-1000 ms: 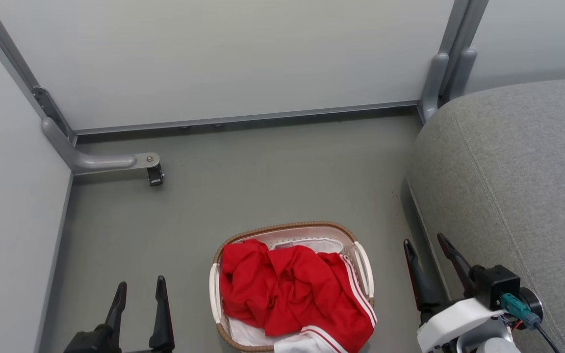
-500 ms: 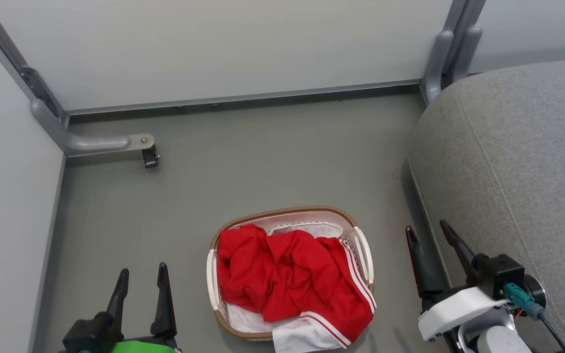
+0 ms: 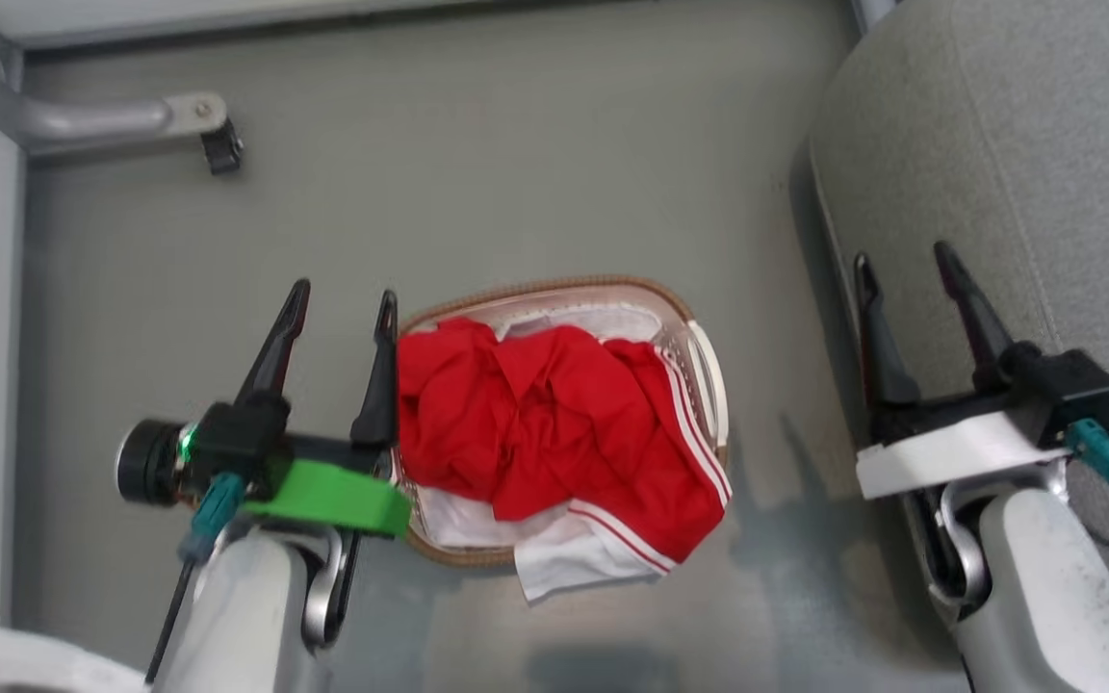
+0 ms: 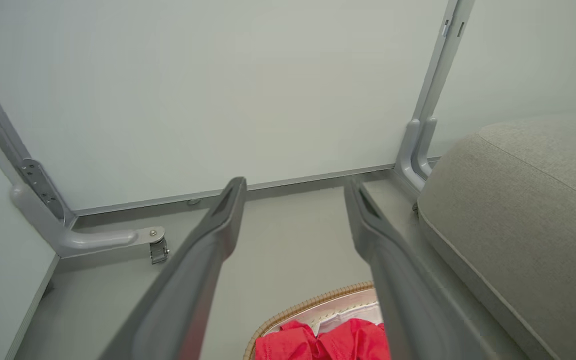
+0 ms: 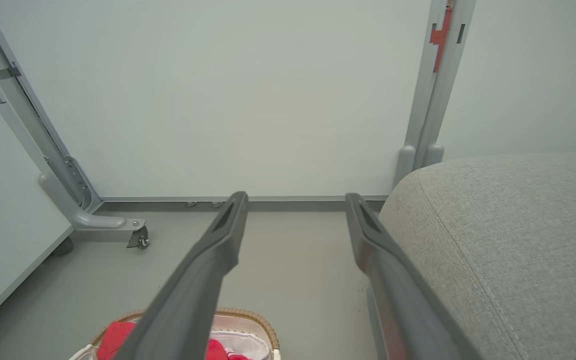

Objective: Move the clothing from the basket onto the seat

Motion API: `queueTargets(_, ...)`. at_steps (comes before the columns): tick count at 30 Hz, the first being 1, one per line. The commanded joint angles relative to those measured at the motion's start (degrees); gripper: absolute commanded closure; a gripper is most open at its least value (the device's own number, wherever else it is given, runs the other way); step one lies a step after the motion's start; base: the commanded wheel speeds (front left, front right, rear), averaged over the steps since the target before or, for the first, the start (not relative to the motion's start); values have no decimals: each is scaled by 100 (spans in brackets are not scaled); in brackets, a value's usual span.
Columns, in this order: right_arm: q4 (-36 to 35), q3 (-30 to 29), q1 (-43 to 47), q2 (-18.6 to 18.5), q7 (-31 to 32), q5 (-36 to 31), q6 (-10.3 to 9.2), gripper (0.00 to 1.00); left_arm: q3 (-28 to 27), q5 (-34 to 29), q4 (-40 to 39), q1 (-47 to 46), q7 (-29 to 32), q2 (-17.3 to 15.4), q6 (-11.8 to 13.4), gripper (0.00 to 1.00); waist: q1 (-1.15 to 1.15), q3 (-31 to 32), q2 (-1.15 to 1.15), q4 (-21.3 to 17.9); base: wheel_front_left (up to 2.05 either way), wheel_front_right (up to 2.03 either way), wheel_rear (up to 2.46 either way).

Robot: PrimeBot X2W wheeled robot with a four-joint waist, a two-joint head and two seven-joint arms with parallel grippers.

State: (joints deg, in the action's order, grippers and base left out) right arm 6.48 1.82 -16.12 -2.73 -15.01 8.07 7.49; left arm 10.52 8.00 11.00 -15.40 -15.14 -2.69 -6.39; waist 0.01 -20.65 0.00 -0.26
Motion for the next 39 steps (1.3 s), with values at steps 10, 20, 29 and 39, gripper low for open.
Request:
queueTargets(10,-594,-237,-844,-24,-26,120,0,0,818,-504,1716,-1659,-1,-173,-111,0,-1,-2142,0,-520,0,0,0)
queueTargets(20,-1255,-110,-1136,-22,-26,292,0,0,2182,-409,3900,-3014,20,-168,-115,0,-1,-2961,0,-919,0,0,0)
queueTargets(29,-1537,-83,-1172,-23,-26,543,0,0,2689,-248,5007,-3737,107,-117,-115,0,-1,-3375,0,-1144,0,0,0)
queueTargets(39,-1600,-67,-1178,-23,-26,730,0,0,2537,119,5425,-4217,47,-75,-116,0,-1,-3557,0,-1281,0,0,0)
